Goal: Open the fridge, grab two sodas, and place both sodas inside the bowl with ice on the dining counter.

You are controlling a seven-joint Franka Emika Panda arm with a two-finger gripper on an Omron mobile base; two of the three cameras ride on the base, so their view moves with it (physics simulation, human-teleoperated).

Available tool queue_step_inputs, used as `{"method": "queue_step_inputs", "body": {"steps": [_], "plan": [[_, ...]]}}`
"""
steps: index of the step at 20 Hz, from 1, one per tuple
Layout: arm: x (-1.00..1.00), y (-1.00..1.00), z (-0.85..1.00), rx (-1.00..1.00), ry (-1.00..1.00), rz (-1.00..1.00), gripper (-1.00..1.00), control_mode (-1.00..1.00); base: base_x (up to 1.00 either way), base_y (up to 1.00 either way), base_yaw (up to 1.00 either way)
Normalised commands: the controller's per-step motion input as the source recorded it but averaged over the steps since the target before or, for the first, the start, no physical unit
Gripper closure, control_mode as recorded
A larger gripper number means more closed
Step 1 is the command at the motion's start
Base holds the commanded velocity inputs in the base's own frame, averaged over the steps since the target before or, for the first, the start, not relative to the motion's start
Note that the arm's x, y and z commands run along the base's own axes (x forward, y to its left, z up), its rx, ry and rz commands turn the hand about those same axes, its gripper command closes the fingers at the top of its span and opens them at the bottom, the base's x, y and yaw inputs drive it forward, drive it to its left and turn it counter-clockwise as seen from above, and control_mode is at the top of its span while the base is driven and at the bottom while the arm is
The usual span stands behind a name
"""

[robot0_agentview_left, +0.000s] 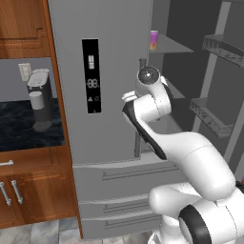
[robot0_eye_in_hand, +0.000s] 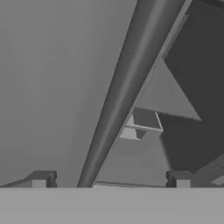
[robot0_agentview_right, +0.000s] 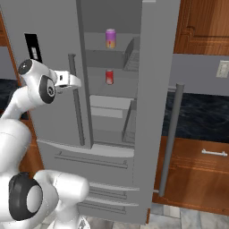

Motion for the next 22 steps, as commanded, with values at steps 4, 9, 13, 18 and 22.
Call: {"method": "queue_step_inputs", "body": {"steps": [4, 9, 13, 18, 22], "plan": [[0.74, 0.00, 0.01, 0.12, 0.01, -0.04, -1.00, -1.00, 0.00, 0.00, 0.00], [0.55, 0.05, -0.13, 0.07, -0.09, 0.00, -1.00, -1.00, 0.00, 0.00, 0.00], [0.40, 0.00, -0.05, 0.06, -0.11, 0.00, -1.00, -1.00, 0.00, 0.00, 0.00], [0.17, 0.00, 0.00, 0.03, -0.01, 0.00, -1.00, -1.00, 0.00, 0.00, 0.00], [0.28, 0.00, 0.00, 0.02, 0.00, 0.00, 1.00, -1.00, 0.00, 0.00, 0.00]]}}
